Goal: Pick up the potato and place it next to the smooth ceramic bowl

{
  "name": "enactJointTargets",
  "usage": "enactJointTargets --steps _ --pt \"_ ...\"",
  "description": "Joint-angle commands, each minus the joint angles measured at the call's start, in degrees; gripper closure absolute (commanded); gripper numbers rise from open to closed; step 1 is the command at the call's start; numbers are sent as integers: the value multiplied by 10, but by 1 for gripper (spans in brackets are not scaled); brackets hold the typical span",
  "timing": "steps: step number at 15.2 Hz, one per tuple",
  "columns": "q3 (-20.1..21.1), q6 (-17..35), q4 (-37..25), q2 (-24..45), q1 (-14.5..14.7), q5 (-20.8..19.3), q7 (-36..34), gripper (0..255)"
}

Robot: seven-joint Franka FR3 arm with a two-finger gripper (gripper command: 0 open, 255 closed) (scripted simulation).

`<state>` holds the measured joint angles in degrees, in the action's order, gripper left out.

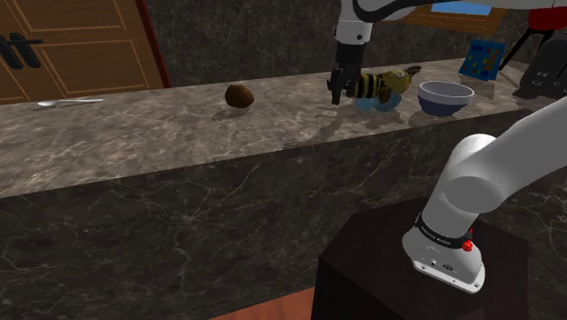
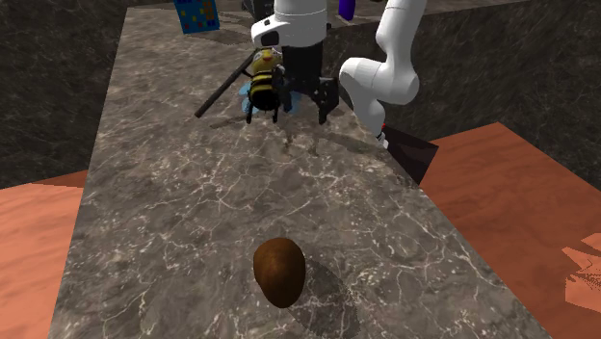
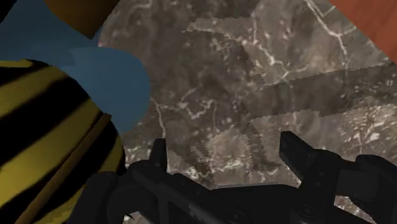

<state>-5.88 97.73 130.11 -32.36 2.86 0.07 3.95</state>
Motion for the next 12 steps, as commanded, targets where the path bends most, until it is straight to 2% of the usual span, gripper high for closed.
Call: enactJointTargets --steps 1,7,12 --pt "-18 34 -18 34 12 13 46 0" --pt "-60 108 -84 136 54 78 179 0" --pt "-85 136 -162 225 83 155 296 0"
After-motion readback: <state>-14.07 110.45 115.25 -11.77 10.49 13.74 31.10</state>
